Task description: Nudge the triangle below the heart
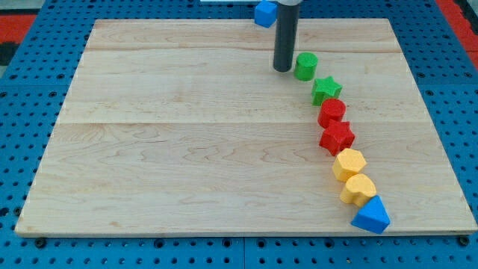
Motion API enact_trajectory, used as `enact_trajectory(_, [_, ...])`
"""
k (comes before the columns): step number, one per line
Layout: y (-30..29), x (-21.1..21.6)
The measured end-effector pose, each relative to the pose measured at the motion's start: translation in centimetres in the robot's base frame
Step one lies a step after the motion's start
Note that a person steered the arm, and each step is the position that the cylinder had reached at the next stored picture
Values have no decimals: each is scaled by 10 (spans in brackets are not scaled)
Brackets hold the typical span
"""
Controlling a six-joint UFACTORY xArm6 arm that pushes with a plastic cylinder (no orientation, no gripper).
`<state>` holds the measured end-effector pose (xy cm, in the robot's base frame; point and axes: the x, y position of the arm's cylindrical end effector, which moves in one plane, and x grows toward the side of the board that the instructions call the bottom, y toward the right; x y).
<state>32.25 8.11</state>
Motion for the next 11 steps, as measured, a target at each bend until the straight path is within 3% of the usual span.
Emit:
enact_trajectory(3, [10, -14])
enact_trajectory(5, [5, -71])
enact_trajectory(7, [155, -93])
enact_trajectory(8, [160, -92])
enact_trajectory(9, [171, -59])
enact_trajectory(10, [241, -27])
enact_trajectory(11, [257, 69])
